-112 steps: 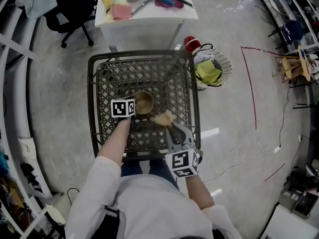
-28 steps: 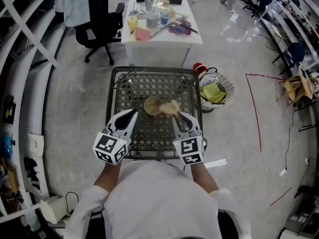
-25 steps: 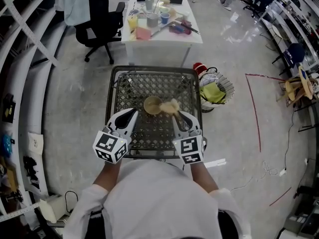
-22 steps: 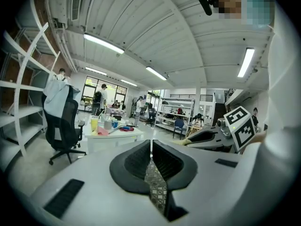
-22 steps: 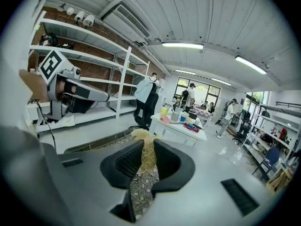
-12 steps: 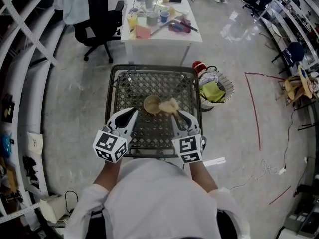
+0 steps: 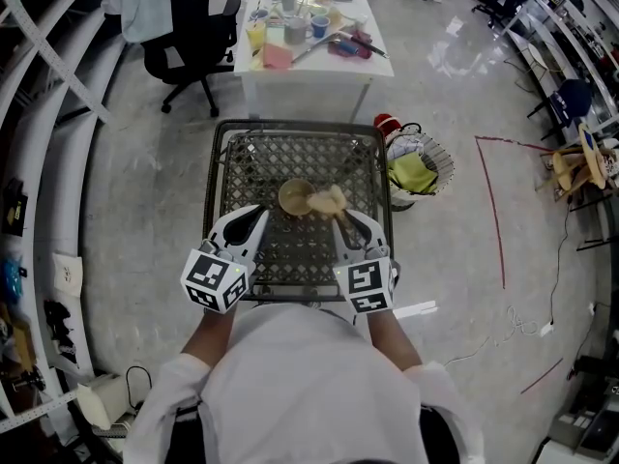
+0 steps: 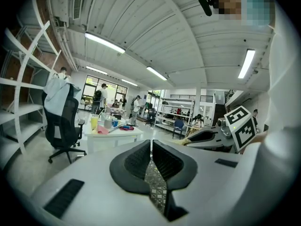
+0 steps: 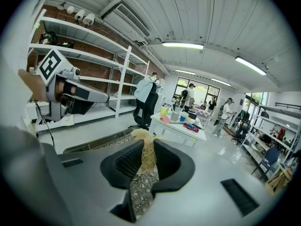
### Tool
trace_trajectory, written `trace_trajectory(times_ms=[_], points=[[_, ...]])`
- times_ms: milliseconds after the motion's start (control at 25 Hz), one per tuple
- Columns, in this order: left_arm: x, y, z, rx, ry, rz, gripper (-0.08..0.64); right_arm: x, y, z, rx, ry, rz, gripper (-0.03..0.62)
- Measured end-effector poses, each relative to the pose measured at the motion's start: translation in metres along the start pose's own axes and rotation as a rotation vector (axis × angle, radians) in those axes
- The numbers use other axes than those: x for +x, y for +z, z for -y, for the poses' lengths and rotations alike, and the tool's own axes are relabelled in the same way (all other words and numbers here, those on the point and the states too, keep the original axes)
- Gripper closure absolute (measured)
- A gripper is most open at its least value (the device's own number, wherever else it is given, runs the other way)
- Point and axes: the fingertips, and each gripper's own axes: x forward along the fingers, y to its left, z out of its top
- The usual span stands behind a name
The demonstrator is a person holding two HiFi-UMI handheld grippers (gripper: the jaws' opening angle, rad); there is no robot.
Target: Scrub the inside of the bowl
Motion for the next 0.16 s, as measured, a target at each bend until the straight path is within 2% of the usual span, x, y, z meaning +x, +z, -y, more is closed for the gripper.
trace_trajectory(times_ms=[160], points=[[0.0007, -0.0015, 0.0018, 0.000, -0.005, 0.000, 0.517, -0.0011, -0.0026, -0.0005, 0.005, -0.002, -0.002, 0.511]])
